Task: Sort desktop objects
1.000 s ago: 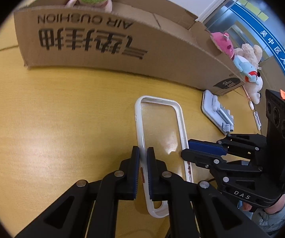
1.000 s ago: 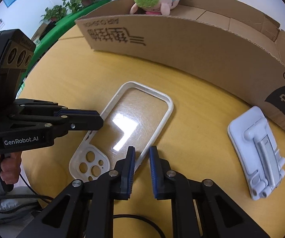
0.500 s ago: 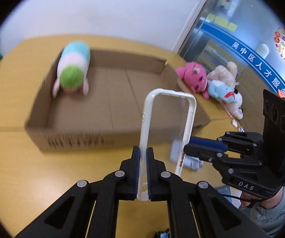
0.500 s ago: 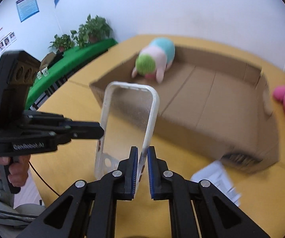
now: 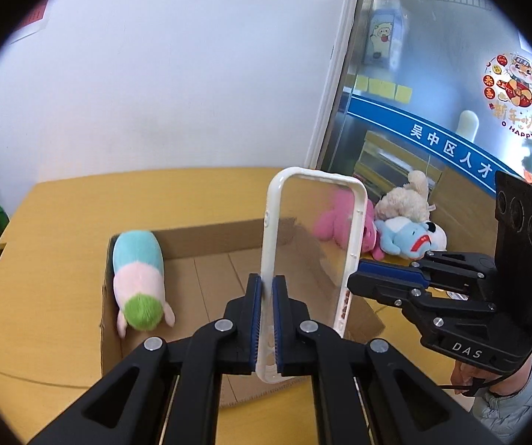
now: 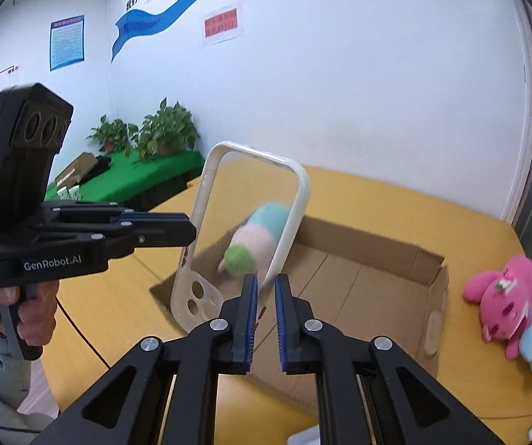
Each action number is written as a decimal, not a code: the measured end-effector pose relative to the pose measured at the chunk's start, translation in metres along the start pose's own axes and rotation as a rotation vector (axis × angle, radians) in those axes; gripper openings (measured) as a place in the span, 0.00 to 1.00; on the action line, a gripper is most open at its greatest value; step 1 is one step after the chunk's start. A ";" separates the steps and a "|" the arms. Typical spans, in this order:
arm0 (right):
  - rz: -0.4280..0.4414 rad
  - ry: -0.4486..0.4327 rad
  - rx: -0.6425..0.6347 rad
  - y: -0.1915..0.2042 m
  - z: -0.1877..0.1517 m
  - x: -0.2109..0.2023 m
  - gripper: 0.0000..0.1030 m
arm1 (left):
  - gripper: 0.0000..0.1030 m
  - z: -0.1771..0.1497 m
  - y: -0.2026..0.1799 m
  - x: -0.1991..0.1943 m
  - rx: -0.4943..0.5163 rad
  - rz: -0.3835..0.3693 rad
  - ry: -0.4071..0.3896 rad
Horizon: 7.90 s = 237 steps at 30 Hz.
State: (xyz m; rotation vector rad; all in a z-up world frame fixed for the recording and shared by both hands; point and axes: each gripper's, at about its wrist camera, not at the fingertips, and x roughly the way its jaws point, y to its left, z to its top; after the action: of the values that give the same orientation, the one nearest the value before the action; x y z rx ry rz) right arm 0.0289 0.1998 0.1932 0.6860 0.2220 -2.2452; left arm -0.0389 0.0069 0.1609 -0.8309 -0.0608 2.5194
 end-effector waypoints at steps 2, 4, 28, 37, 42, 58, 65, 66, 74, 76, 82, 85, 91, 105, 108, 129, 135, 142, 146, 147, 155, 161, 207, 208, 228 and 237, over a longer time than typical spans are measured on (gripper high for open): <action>-0.012 -0.017 -0.001 -0.006 0.014 0.003 0.08 | 0.05 0.009 0.004 0.004 0.000 -0.009 -0.005; -0.019 -0.030 -0.001 -0.012 0.027 0.006 0.08 | 0.05 0.017 0.006 0.008 0.002 -0.013 -0.009; 0.016 0.069 0.155 -0.107 0.065 0.159 0.08 | 0.05 0.071 0.079 0.148 -0.075 -0.003 0.136; 0.037 0.232 0.303 -0.160 0.015 0.259 0.08 | 0.05 0.039 0.114 0.253 -0.132 0.026 0.356; 0.061 0.322 0.379 -0.176 -0.020 0.305 0.08 | 0.05 0.016 0.124 0.300 -0.168 0.070 0.486; 0.089 0.483 0.471 -0.173 -0.064 0.379 0.10 | 0.05 -0.006 0.140 0.338 -0.189 0.174 0.622; 0.006 0.432 0.404 -0.163 -0.043 0.341 0.66 | 0.05 0.019 0.131 0.292 -0.180 0.211 0.509; -0.011 0.409 0.381 -0.158 -0.036 0.327 0.71 | 0.06 0.024 0.127 0.281 -0.167 0.214 0.478; -0.128 0.217 0.247 -0.101 0.001 0.187 0.95 | 0.79 0.040 0.063 0.079 -0.036 0.243 0.014; -0.148 0.163 0.215 -0.077 0.004 0.149 1.00 | 0.79 0.032 0.047 0.037 0.015 0.296 -0.060; -0.200 0.086 0.163 -0.025 -0.012 0.069 1.00 | 0.79 -0.002 0.013 -0.031 0.028 0.333 -0.119; -0.230 0.090 0.157 -0.002 -0.029 0.049 1.00 | 0.79 -0.022 -0.006 -0.039 0.040 0.344 -0.110; -0.240 0.134 0.161 0.011 -0.062 0.023 1.00 | 0.79 -0.058 -0.024 -0.049 0.019 0.329 -0.087; -0.267 0.129 0.113 0.028 -0.083 -0.007 1.00 | 0.79 -0.098 -0.030 -0.055 -0.069 0.281 -0.036; -0.252 0.134 0.115 0.027 -0.085 -0.005 1.00 | 0.79 -0.099 -0.028 -0.052 -0.070 0.291 -0.020; -0.050 0.193 0.071 0.032 -0.112 -0.003 1.00 | 0.79 -0.127 -0.019 -0.021 -0.044 0.208 0.144; 0.248 0.396 -0.047 0.057 -0.174 0.015 1.00 | 0.79 -0.171 -0.020 -0.023 -0.029 0.078 0.283; 0.502 0.618 -0.343 0.122 -0.234 0.035 0.98 | 0.78 -0.226 -0.015 -0.025 -0.036 0.019 0.458; 0.548 0.663 -0.463 0.148 -0.245 0.053 0.98 | 0.78 -0.246 -0.007 -0.027 -0.080 0.040 0.506; 0.554 0.672 -0.471 0.151 -0.246 0.060 0.96 | 0.78 -0.247 -0.004 -0.028 -0.094 0.045 0.505; 0.548 0.712 -0.472 0.152 -0.251 0.096 0.84 | 0.78 -0.251 0.018 -0.038 -0.176 0.086 0.469; 0.459 0.690 -0.337 0.122 -0.241 0.109 0.78 | 0.78 -0.247 0.027 -0.034 -0.200 0.080 0.455; 0.461 0.592 0.087 0.102 -0.262 0.074 0.31 | 0.28 -0.267 0.030 0.035 -0.516 -0.036 0.533; 0.461 0.589 0.093 0.101 -0.263 0.073 0.31 | 0.28 -0.266 0.029 0.033 -0.512 -0.033 0.530; 0.434 0.370 0.179 0.067 -0.220 0.006 0.22 | 0.18 -0.189 0.003 0.014 -0.400 -0.100 0.355; 0.319 0.179 0.126 0.048 -0.141 -0.016 0.21 | 0.19 -0.088 -0.029 0.009 -0.216 -0.144 0.214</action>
State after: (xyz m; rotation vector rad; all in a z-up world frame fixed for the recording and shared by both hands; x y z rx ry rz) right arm 0.1297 0.2275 0.0857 0.9226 0.0523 -1.9061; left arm 0.0175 0.0274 0.0902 -1.1344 -0.3150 2.3027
